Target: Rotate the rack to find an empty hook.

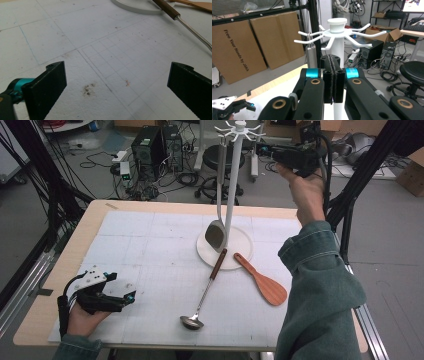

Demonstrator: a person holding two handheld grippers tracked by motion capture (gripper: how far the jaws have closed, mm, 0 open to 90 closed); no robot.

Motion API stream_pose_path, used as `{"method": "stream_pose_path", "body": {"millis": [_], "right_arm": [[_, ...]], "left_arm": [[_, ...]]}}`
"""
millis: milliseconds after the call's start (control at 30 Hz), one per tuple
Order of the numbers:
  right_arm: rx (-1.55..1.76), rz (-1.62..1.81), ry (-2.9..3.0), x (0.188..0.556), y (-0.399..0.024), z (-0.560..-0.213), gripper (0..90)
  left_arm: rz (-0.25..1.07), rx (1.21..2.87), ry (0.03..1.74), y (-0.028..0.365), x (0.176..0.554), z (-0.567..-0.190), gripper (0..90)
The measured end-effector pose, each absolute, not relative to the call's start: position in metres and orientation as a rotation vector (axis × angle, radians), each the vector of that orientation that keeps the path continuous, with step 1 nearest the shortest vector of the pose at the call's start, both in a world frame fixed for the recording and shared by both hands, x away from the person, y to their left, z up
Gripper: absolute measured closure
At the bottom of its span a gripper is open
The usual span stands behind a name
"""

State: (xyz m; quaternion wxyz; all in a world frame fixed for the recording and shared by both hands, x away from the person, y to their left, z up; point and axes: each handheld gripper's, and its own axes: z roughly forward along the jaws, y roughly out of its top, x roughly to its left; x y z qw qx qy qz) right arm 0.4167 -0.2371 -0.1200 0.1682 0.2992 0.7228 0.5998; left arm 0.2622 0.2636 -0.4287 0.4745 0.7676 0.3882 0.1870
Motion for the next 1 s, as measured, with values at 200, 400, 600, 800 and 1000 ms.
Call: {"method": "stream_pose_path", "body": {"millis": [200, 400, 600, 800, 1000], "right_arm": [[0.844, 1.697, 2.067, 0.4213, -0.2314, -0.1181, 90.0], [0.840, 1.692, 2.068, 0.4217, -0.2291, -0.1180, 90.0], [0.852, 1.690, 2.058, 0.4226, -0.2306, -0.1162, 90.0], [0.849, 1.702, 2.053, 0.4222, -0.2308, -0.1150, 90.0], [0.844, 1.701, 2.049, 0.4203, -0.2303, -0.1140, 90.0]], "left_arm": [[0.456, 1.877, 0.948, 0.2639, 0.2621, -0.4287, 2.9], [0.455, 1.872, 0.950, 0.2643, 0.2624, -0.4289, 2.9], [0.454, 1.873, 0.948, 0.2646, 0.2623, -0.4287, 2.8], [0.456, 1.873, 0.947, 0.2647, 0.2628, -0.4290, 2.8], [0.452, 1.873, 0.946, 0.2645, 0.2621, -0.4287, 2.8]]}}
